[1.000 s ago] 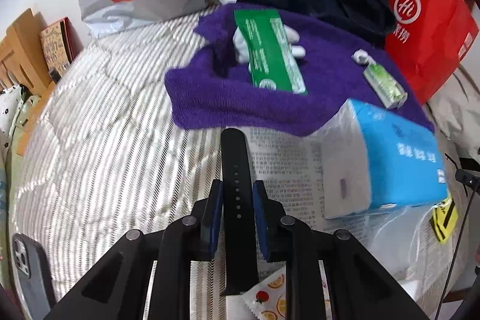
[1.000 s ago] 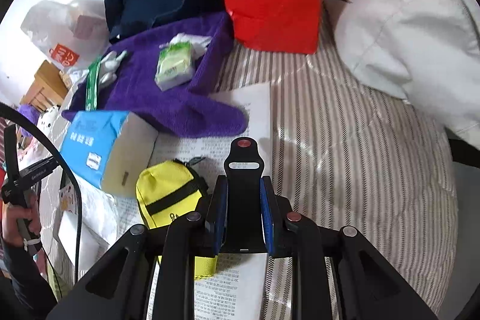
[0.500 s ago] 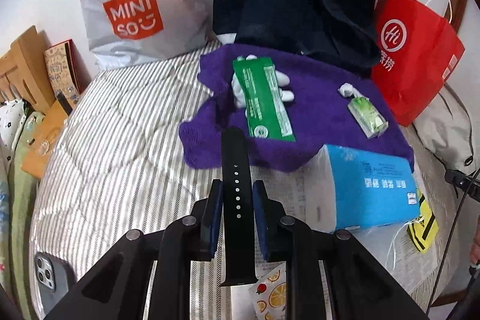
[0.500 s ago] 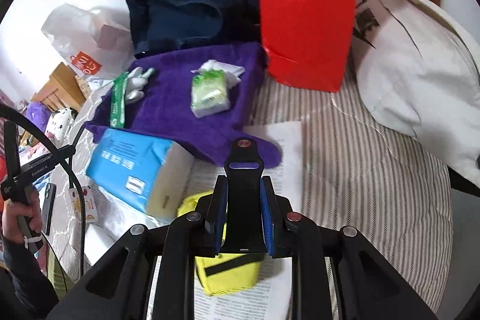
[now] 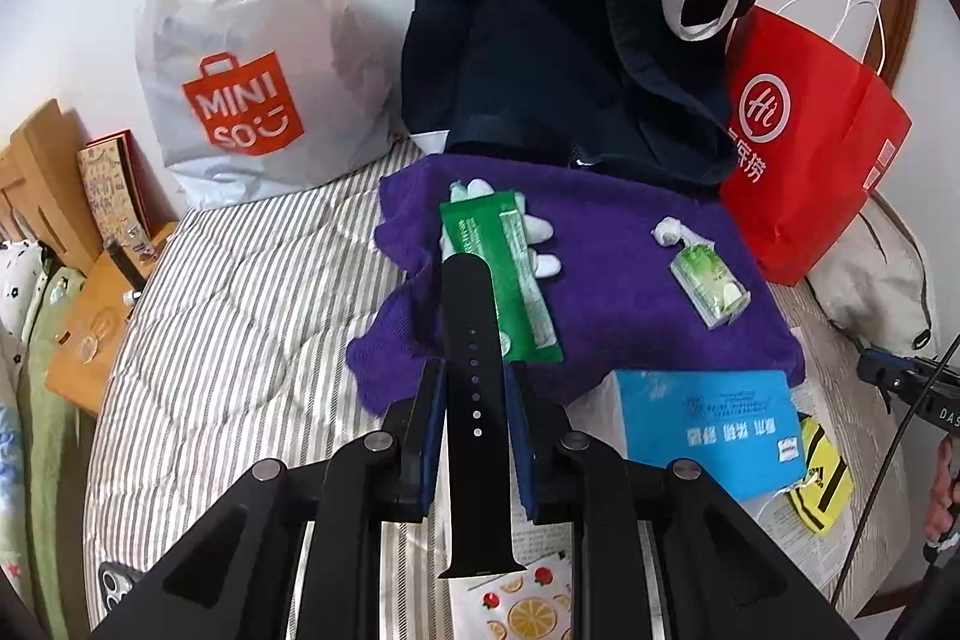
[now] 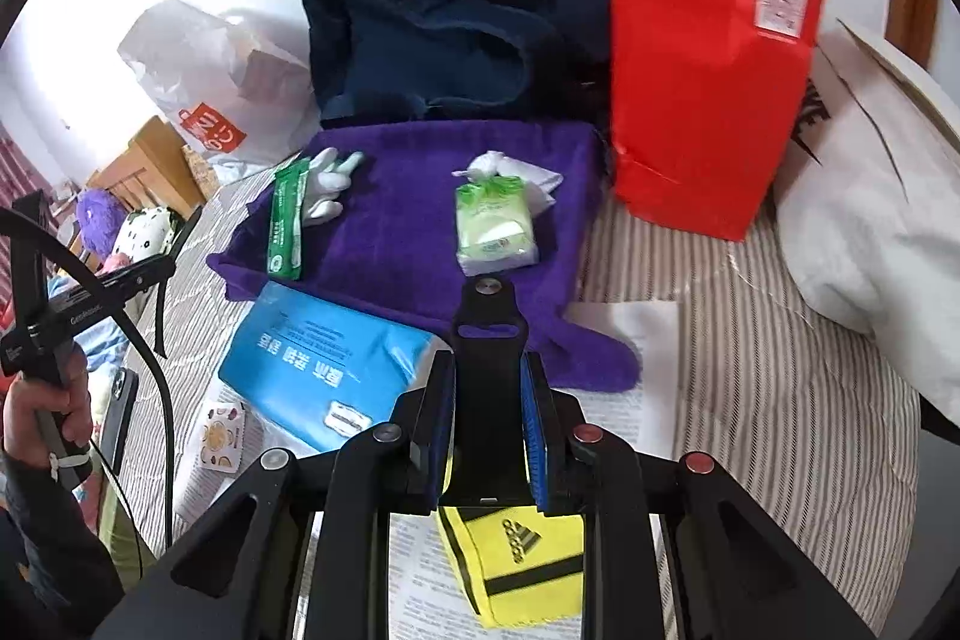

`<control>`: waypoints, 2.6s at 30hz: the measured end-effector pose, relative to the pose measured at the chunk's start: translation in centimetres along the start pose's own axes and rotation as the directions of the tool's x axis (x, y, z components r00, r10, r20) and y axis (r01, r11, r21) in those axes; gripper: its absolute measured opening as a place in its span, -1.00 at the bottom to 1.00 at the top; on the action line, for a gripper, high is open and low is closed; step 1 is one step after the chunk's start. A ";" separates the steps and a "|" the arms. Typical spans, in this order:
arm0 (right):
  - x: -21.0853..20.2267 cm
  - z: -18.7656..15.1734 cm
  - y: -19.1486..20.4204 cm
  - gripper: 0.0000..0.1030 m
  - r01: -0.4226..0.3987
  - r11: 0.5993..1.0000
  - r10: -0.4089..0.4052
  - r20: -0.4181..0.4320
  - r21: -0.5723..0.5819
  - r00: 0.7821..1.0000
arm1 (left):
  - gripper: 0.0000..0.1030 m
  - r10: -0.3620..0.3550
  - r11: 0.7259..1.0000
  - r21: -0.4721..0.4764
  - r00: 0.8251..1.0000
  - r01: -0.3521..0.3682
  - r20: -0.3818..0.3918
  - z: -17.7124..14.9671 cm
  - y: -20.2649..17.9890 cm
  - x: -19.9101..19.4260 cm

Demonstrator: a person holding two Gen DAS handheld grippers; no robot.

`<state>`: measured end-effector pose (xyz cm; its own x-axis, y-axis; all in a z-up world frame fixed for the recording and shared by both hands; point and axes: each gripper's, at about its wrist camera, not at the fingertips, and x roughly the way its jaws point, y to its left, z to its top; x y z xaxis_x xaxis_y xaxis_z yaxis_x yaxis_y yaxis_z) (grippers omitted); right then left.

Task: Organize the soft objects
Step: 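Carry the black watch band onto the purple towel with the left tool, then open the left tool over the towel while the right tool returns to the yellow pouch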

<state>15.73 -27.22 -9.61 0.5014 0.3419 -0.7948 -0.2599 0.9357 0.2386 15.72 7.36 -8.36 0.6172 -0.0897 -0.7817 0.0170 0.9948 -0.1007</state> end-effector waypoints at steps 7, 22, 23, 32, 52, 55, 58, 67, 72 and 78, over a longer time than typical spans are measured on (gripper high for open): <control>1.3 1.6 0.4 -0.59 -0.026 1.000 0.026 -0.003 0.008 1.000 | -0.62 -0.013 1.000 0.012 1.000 0.013 0.006 1.5 -0.5 0.8; 5.9 4.9 -0.4 -0.59 0.021 0.997 -0.019 -0.027 0.068 0.999 | -0.62 -0.036 0.999 0.014 0.999 0.036 0.003 4.2 -0.2 3.4; 6.2 5.1 -0.6 -0.59 0.024 0.997 -0.021 -0.031 0.076 0.999 | -0.62 -0.038 0.999 0.014 0.999 0.038 0.002 4.4 -0.1 3.7; 9.3 5.9 -1.6 -0.59 0.065 0.987 -0.057 -0.058 0.146 0.997 | -0.62 -0.047 0.999 0.014 0.999 0.047 0.000 6.0 0.2 5.0; 11.0 5.2 -0.8 0.07 0.049 0.993 -0.036 -0.118 0.107 0.992 | -0.62 -0.073 0.997 0.027 0.997 0.073 -0.020 7.8 -0.5 8.3; 10.2 5.1 -0.6 0.14 0.042 0.994 -0.030 -0.113 0.103 0.993 | -0.62 -0.073 0.997 0.018 0.997 0.073 -0.024 7.9 -0.4 9.0; 9.3 4.8 -0.6 0.14 0.049 0.994 -0.039 -0.105 0.096 0.994 | -0.62 -0.062 0.998 0.008 0.998 0.062 -0.032 7.9 0.0 9.7; 5.9 3.5 -1.6 0.16 0.054 0.992 -0.047 -0.063 0.116 0.997 | -0.62 -0.061 0.998 -0.008 0.997 0.060 -0.054 7.7 0.3 11.6; 5.4 2.6 -2.2 0.16 0.073 0.990 -0.063 -0.083 0.117 0.995 | -0.62 -0.062 0.998 -0.027 0.994 0.060 -0.090 6.8 0.4 13.2; 4.0 1.7 -3.4 0.16 0.053 0.987 -0.043 -0.065 0.154 0.997 | -0.59 -0.061 0.997 -0.046 0.992 0.056 -0.115 6.8 0.4 13.3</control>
<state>20.08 -28.91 -12.66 0.4571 0.2946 -0.8392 -0.1029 0.9547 0.2791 29.24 6.89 -14.63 0.5206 -0.1551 -0.8396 0.0153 0.9849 -0.1725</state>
